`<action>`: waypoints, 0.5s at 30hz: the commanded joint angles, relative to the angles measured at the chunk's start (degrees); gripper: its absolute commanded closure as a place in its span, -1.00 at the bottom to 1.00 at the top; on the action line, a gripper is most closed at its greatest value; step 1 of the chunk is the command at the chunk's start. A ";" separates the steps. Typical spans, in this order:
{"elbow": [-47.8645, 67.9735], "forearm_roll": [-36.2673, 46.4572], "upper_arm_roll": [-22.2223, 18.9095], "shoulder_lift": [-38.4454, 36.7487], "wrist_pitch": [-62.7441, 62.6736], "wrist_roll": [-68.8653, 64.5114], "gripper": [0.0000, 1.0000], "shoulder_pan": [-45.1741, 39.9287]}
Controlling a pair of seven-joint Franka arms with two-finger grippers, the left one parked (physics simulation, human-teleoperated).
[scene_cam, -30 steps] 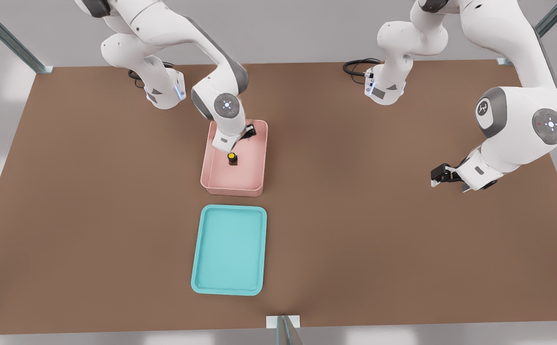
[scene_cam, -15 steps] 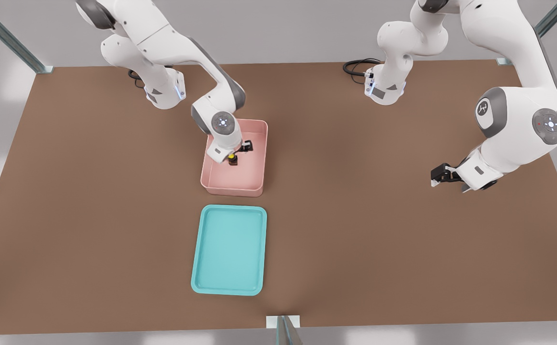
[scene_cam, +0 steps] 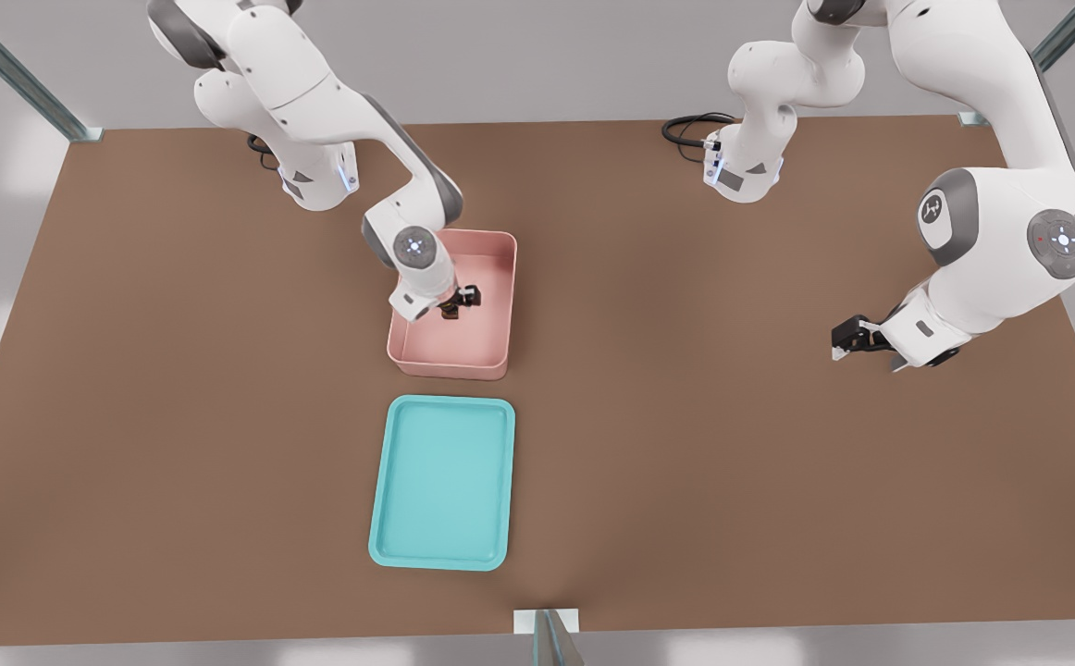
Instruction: The left arm remains still, and the right arm places the button from the box into the tray
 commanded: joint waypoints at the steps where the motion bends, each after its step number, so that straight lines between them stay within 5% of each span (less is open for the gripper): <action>1: -0.81 0.09 0.01 -0.10 2.46 1.04 -0.98 -0.03; 7: -1.78 0.00 0.01 -0.10 2.29 -3.00 -0.90 0.32; 15: -1.69 0.00 0.01 0.07 2.29 -3.00 -0.34 0.41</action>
